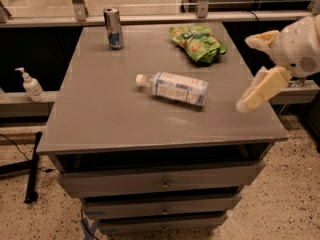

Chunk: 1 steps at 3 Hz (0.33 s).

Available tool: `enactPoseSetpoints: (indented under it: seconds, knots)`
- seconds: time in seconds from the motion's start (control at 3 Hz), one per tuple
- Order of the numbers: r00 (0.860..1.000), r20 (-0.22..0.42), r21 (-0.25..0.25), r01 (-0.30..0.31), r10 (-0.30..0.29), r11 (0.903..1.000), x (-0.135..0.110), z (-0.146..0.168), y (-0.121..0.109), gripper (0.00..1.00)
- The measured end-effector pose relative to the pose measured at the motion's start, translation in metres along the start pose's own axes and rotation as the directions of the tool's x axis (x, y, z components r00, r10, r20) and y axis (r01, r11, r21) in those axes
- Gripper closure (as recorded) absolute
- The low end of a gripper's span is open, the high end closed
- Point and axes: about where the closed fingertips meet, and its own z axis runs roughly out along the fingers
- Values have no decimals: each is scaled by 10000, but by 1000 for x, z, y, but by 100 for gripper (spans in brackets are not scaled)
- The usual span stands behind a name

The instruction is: Knock blue plastic bottle over

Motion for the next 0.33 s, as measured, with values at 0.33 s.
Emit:
enactPoseSetpoints:
  seconds: [0.33]
  knots:
    - [9989, 447, 57, -144, 141, 9999, -5, -10, 1, 0]
